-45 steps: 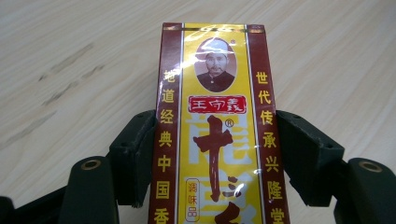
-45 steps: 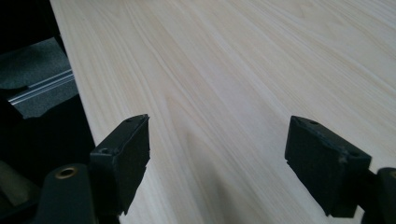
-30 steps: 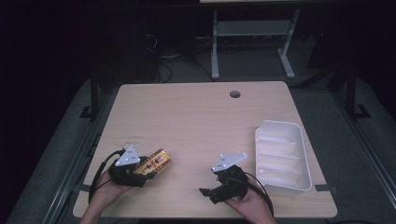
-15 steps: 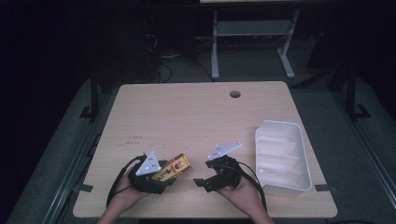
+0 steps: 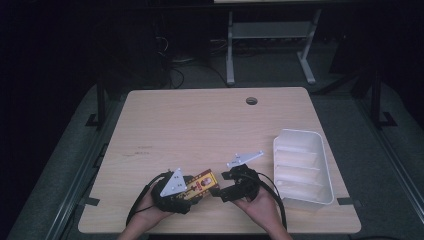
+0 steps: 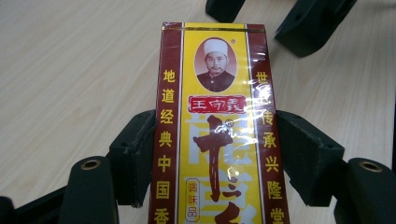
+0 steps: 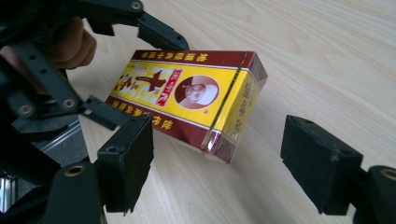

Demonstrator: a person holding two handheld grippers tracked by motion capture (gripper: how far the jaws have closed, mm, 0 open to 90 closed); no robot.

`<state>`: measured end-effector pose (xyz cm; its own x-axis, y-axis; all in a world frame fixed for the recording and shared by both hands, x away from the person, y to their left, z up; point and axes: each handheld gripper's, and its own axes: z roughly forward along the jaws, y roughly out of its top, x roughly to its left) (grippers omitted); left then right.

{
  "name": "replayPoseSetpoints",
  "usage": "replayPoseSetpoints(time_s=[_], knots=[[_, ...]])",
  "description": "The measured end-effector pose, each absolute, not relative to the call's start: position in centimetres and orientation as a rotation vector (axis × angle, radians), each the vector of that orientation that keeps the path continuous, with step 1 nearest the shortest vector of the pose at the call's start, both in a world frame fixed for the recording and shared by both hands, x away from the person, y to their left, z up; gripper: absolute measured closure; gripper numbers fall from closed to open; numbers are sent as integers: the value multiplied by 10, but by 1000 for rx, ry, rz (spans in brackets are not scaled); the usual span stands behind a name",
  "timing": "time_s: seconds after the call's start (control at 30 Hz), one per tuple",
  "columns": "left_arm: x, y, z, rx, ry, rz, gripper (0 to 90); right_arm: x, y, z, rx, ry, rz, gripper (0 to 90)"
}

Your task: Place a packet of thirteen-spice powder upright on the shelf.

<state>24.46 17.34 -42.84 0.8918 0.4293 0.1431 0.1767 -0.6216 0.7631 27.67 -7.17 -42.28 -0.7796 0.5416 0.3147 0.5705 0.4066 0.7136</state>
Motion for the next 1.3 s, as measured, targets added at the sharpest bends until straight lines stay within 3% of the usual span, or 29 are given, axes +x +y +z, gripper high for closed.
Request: replayPoseSetpoints(time_s=[0.5,0.8,1.3], knots=[[239,166,-428,2230,400,434,324,282,-72,-435,-1041,-2402,-1370,379],[240,162,-431,2255,397,430,323,278,-72,-429,-1005,-2376,-1434,571],[243,167,-429,2223,415,439,297,269,-65,-415,-1001,-2476,-1463,679]])
